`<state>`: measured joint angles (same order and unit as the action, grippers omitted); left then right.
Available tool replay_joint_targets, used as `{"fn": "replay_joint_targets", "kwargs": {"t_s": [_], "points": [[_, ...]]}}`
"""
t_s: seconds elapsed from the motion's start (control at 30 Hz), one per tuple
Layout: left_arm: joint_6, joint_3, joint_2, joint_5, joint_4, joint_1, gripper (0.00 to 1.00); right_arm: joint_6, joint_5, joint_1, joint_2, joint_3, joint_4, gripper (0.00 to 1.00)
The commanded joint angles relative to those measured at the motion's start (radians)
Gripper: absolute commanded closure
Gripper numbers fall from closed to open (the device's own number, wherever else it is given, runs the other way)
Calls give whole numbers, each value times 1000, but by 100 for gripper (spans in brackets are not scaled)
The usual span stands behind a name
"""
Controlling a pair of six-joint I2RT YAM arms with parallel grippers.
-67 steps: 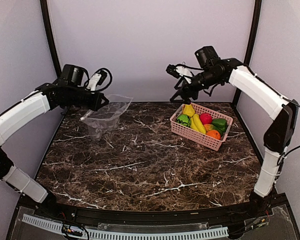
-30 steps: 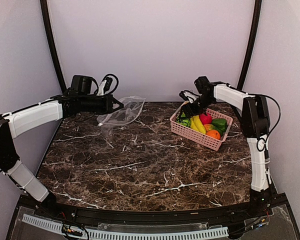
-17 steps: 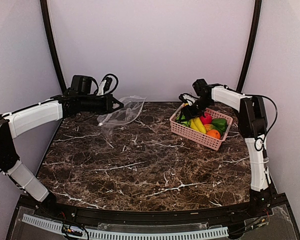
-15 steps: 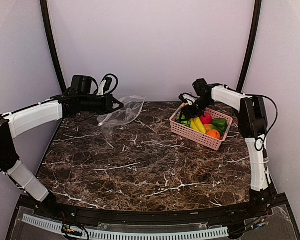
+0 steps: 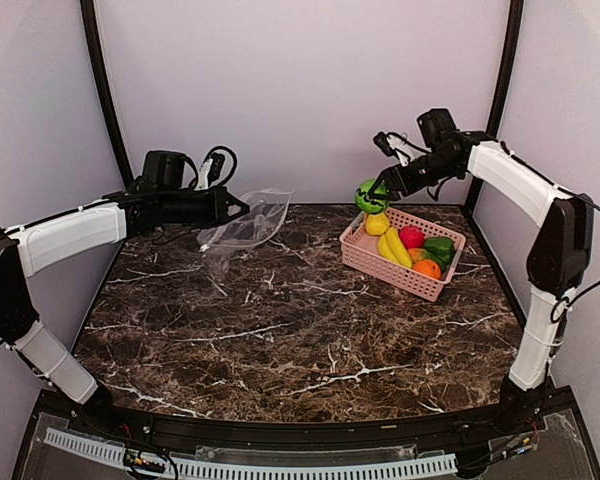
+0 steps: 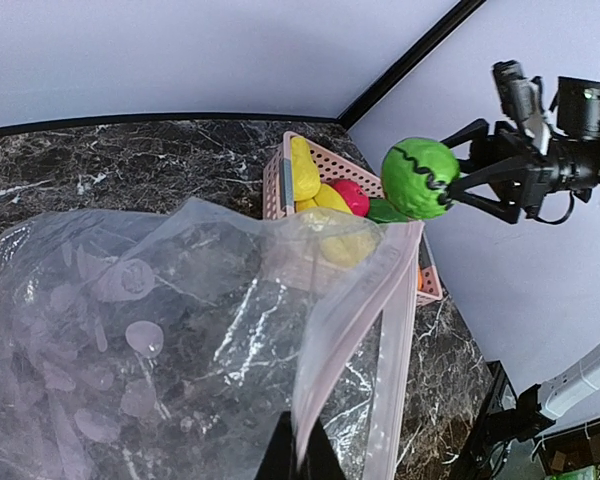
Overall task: Place the food in the zip-top bag and seal the zipper
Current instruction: Pick up the fake fruit from the bin, then place the fake fruit in the zipper food storage bag.
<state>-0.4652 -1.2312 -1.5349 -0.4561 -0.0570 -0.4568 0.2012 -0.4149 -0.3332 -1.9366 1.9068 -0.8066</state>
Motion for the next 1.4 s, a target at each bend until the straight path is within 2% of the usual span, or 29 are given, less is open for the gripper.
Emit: {"fn": "replay_joint_targets", "kwargs": {"t_s": [0.0, 0.27, 0.43, 0.57, 0.7, 0.87, 1.17, 1.37], "points": [[-26, 7, 3, 2, 42, -10, 99, 32, -222, -33, 85, -3, 43, 56], [-51, -14, -18, -2, 54, -24, 99, -13, -428, -172, 68, 131, 75, 56], [-69, -26, -27, -6, 82, -33, 99, -27, -465, -277, -16, 271, 88, 56], [-80, -50, -25, -16, 80, -35, 99, -27, -459, -321, -62, 307, 108, 56], [-100, -73, -10, -37, 80, -36, 99, -17, -410, -350, -77, 270, 147, 56], [-120, -86, 8, -60, 84, -38, 99, 8, -241, -388, -80, 224, 180, 56], [-136, -76, 16, -61, 98, -39, 99, 17, 26, -423, -149, 269, 158, 53], [-147, -67, 18, -55, 107, -39, 99, 37, 71, -447, -175, 282, 130, 42]]}}
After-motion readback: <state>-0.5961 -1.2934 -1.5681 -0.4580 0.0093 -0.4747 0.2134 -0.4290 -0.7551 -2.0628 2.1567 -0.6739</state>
